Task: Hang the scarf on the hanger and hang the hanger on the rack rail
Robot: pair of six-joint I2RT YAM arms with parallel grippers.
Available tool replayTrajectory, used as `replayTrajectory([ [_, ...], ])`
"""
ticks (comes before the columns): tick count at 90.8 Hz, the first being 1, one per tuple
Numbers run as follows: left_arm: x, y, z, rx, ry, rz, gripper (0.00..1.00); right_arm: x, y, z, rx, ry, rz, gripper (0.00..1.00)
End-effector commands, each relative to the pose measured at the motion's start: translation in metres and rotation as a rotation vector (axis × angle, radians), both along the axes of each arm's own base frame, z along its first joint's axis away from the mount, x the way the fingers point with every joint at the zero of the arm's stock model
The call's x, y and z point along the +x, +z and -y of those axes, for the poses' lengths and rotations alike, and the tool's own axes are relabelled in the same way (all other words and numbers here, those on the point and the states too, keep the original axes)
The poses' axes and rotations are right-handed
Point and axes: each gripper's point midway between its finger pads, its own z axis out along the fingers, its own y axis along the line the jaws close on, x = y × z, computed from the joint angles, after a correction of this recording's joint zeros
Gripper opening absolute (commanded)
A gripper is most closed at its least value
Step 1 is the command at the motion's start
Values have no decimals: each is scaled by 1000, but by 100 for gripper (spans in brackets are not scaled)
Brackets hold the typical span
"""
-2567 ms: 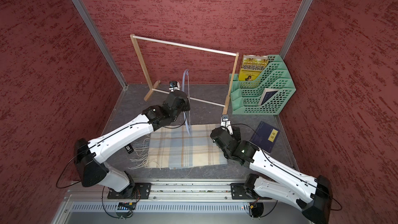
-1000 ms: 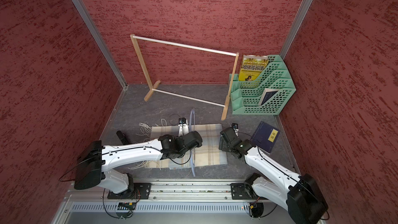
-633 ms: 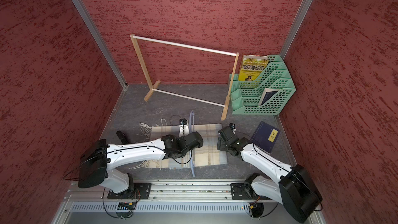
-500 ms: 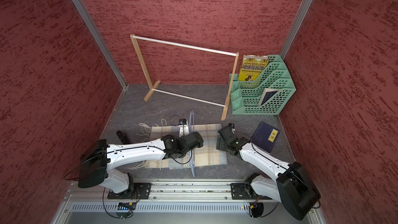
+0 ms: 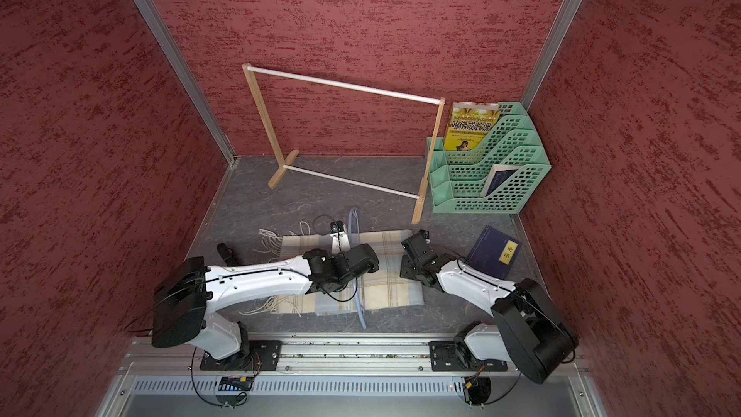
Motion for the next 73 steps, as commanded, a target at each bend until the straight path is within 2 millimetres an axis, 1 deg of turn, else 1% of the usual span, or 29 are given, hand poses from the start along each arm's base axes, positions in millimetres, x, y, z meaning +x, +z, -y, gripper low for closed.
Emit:
replayTrajectory([
  [1, -6, -12, -15, 53, 28, -52, 0, -9, -16, -11, 63, 33, -63, 21],
  [2, -6, -13, -16, 55, 29, -54, 0, -9, -17, -12, 64, 34, -65, 16],
  [4, -5, -14, -18, 59, 34, -58, 0, -9, -18, -12, 64, 36, -68, 1],
  [5, -6, -15, -19, 62, 35, -61, 0, -9, -18, -13, 65, 37, -68, 0],
  [10, -8, -17, -24, 73, 38, -74, 0, -7, -16, -17, 80, 61, -57, 0],
  [17, -10, -23, -33, 96, 48, -94, 0, -2, -8, -27, 109, 115, -24, 0],
  [23, -12, -26, -41, 113, 55, -104, 0, 5, 6, -38, 139, 168, 23, 0],
  [30, -13, -27, -48, 126, 63, -103, 0, 13, 30, -56, 197, 244, 93, 0],
  [37, -13, -25, -53, 137, 70, -95, 0, 18, 59, -80, 288, 344, 170, 0],
  [42, -12, -24, -55, 143, 72, -91, 0, 17, 81, -101, 382, 427, 218, 0],
  [47, -12, -23, -56, 143, 74, -87, 0, 11, 97, -121, 477, 509, 241, 0],
  [53, -10, -21, -54, 139, 72, -79, 0, 5, 109, -142, 557, 584, 257, 0],
  [58, -8, -19, -52, 135, 69, -71, 0, 1, 113, -157, 599, 632, 264, 0],
  [64, -6, -15, -50, 132, 67, -60, 0, -4, 109, -173, 629, 676, 258, 0],
  [66, -6, -14, -50, 131, 66, -57, 0, -7, 111, -178, 643, 694, 264, 0],
  [68, -5, -13, -49, 129, 67, -54, 0, -8, 104, -183, 646, 704, 245, 0],
  [73, -3, -9, -48, 125, 62, -44, 0, -13, 94, -196, 670, 732, 222, 0],
])
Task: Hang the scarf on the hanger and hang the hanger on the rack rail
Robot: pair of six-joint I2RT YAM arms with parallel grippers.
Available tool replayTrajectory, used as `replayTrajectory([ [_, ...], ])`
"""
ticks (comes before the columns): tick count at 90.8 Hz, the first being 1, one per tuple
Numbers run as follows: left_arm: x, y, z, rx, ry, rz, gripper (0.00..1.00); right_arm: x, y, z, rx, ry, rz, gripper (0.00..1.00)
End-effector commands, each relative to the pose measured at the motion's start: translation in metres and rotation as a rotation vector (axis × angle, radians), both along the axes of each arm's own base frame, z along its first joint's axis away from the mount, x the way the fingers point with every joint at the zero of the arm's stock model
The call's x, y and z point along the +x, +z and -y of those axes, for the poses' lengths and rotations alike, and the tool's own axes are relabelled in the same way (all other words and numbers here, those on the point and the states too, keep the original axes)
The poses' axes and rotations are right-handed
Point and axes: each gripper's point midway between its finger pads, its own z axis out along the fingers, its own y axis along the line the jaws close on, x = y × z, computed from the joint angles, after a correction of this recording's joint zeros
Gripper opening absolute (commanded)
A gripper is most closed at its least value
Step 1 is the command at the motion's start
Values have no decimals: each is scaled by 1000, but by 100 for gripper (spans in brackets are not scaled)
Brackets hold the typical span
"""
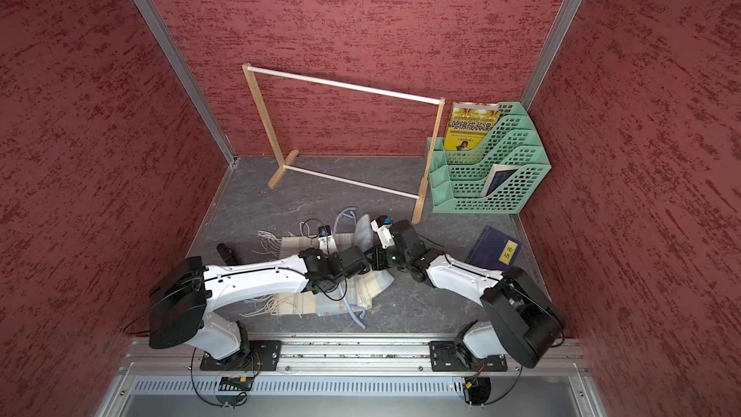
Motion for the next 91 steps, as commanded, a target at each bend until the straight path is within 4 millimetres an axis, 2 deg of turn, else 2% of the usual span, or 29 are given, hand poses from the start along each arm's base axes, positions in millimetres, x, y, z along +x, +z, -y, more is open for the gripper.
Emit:
replayTrajectory([
  [1, 6, 15, 1, -6, -4, 39, 0, -12, 12, -41, 133, 147, 31, 0],
  [15, 10, 23, 5, -18, -16, 62, 0, -23, -17, -66, 130, 212, -56, 0],
  [29, 13, 29, 10, -25, -28, 75, 0, -24, -34, -70, 93, 207, -110, 0],
  [36, 14, 31, 12, -25, -34, 80, 0, -22, -36, -70, 70, 197, -115, 0],
  [38, 15, 32, 14, -26, -37, 82, 0, -21, -36, -69, 66, 195, -110, 4],
  [40, 15, 33, 14, -24, -38, 82, 0, -21, -35, -68, 62, 193, -107, 16],
  [45, 16, 33, 15, -21, -41, 82, 0, -21, -33, -66, 51, 187, -96, 34],
  [49, 16, 33, 15, -21, -40, 81, 0, -20, -28, -63, 45, 178, -76, 43],
  [57, 16, 30, 14, -16, -40, 76, 0, -20, -19, -55, 21, 166, -32, 53],
  [65, 15, 27, 14, -9, -38, 69, 0, -22, -18, -46, -18, 162, -14, 55],
  [91, 15, 25, 13, -4, -34, 70, 0, -33, -32, -6, -144, 81, 2, 55],
])
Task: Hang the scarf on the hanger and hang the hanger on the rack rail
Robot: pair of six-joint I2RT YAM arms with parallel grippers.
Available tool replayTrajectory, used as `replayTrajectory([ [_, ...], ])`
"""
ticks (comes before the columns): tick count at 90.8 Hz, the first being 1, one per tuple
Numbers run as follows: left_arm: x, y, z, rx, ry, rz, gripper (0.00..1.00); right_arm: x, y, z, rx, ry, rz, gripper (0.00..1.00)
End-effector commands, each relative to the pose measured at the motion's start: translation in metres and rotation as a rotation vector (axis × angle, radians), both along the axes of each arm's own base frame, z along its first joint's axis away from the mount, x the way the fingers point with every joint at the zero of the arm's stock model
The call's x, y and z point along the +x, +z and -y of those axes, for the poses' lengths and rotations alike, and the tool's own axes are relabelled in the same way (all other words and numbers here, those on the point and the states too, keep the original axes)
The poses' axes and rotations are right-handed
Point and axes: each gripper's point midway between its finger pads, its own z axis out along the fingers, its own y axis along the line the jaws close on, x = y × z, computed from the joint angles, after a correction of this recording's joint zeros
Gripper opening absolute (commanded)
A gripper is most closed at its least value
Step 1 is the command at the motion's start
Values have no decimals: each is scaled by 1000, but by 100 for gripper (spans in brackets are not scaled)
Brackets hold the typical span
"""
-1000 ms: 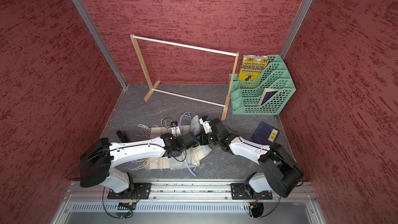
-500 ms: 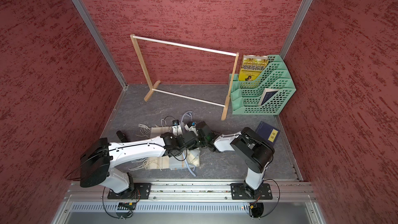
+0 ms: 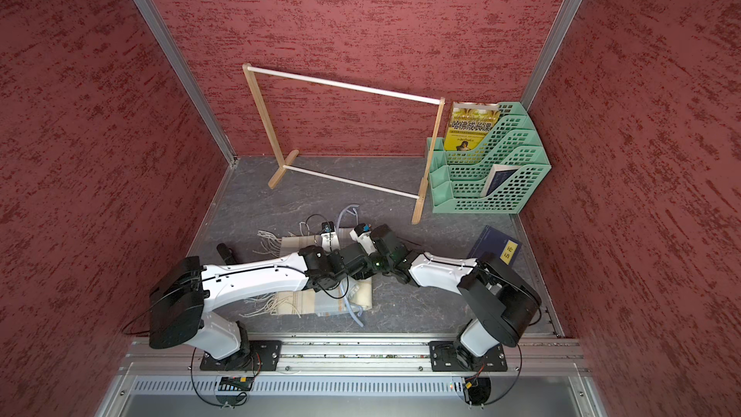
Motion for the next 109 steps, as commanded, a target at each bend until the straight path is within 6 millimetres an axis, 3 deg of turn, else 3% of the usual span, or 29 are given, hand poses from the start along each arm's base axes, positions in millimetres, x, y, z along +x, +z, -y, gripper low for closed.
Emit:
replayTrajectory([
  [1, 8, 10, 6, -24, 6, 39, 0, -8, -12, 26, -90, -44, 19, 55],
  [18, 9, 12, 7, -23, 1, 45, 0, -26, -15, 60, -145, -96, 33, 52],
  [30, 11, 14, 13, -36, -15, 46, 0, -31, -8, 64, -116, -100, 46, 44],
  [47, 13, 14, 27, -43, -40, 40, 0, -26, -9, 35, -20, -63, -5, 15],
  [57, 15, 19, 37, -50, -63, 46, 0, -27, -24, 10, 9, -16, -65, 11],
  [65, 17, 25, 44, -57, -80, 54, 0, -28, -23, -6, 40, 15, -77, 7],
  [73, 17, 31, 48, -62, -89, 64, 0, -30, -18, -11, 54, 25, -66, 4],
  [97, 19, 33, 51, -69, -102, 75, 0, -29, -16, 10, -30, -23, -9, 1],
  [109, 22, 28, 51, -57, -104, 69, 0, -26, -16, 39, -129, -120, 28, 15],
])
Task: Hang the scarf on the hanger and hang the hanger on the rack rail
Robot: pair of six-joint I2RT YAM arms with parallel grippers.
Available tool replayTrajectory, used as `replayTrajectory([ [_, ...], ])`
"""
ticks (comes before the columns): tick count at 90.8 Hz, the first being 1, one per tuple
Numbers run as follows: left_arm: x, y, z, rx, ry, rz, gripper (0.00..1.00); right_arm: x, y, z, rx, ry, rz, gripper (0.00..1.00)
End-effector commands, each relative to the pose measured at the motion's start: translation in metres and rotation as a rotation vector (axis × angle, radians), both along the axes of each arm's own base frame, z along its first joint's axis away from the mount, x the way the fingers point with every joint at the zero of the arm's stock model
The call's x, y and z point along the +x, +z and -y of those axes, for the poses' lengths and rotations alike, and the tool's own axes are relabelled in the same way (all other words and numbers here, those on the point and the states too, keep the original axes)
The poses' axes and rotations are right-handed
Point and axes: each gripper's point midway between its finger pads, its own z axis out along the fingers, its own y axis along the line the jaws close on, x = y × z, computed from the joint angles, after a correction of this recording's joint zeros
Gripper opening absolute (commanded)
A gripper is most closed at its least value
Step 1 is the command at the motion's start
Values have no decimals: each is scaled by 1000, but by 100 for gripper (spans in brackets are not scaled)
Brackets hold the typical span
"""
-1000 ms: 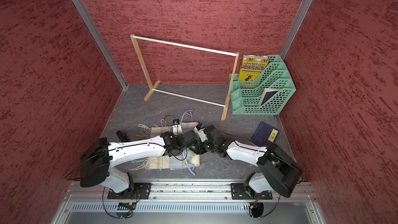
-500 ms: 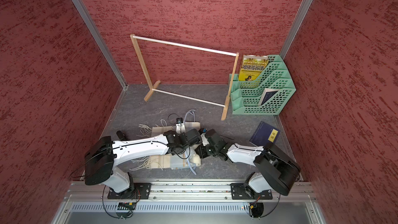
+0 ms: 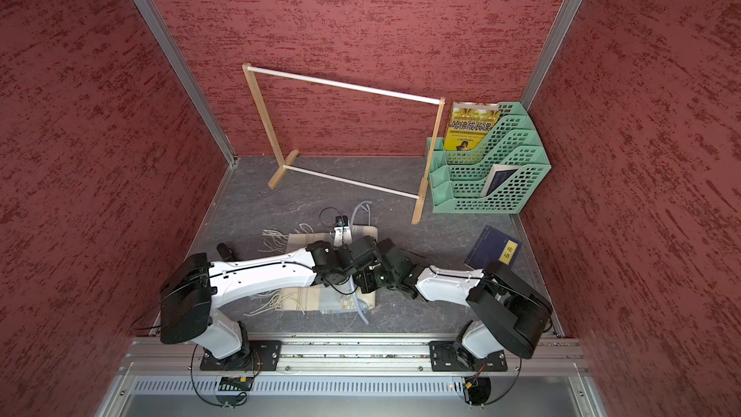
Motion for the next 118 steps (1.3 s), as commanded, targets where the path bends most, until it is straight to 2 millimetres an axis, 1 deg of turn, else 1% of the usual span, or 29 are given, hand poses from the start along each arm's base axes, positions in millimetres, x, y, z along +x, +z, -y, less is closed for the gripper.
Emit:
replayTrajectory([
  [1, 12, 10, 13, -36, -1, 42, 0, 3, -7, 31, -129, -96, 41, 17],
  [3, 13, 10, 12, -34, -1, 42, 0, 5, -5, 38, -148, -121, 55, 21],
  [6, 13, 10, 12, -30, -3, 44, 0, 3, -7, 51, -195, -151, 57, 27],
  [11, 15, 10, 13, -27, -9, 48, 0, 2, -8, 73, -263, -209, 70, 32],
  [17, 16, 11, 14, -25, -18, 52, 0, -3, -6, 99, -334, -270, 84, 36],
  [24, 17, 12, 17, -18, -31, 52, 0, -11, -2, 123, -385, -317, 83, 38],
  [32, 19, 13, 22, -5, -51, 47, 0, -23, 4, 138, -399, -345, 80, 40],
  [42, 21, 12, 31, 7, -82, 32, 0, -32, 12, 143, -402, -354, 83, 44],
  [52, 22, 13, 41, 13, -106, 17, 0, -35, 19, 137, -441, -334, 111, 46],
  [67, 26, 14, 54, 35, -132, 10, 0, -44, 25, 111, -547, -254, 187, 49],
  [76, 28, 15, 60, 49, -138, 7, 0, -47, 32, 102, -614, -258, 262, 49],
  [84, 29, 13, 63, 57, -141, 3, 0, -51, 36, 97, -637, -283, 310, 50],
  [94, 30, 12, 65, 64, -142, -1, 0, -56, 35, 90, -639, -302, 357, 49],
  [102, 31, 12, 67, 73, -145, -2, 0, -64, 36, 77, -630, -283, 436, 49],
  [110, 32, 12, 68, 76, -147, 1, 0, -71, 33, 69, -665, -269, 499, 49],
  [118, 32, 12, 68, 76, -147, 3, 0, -78, 27, 63, -714, -250, 522, 49],
])
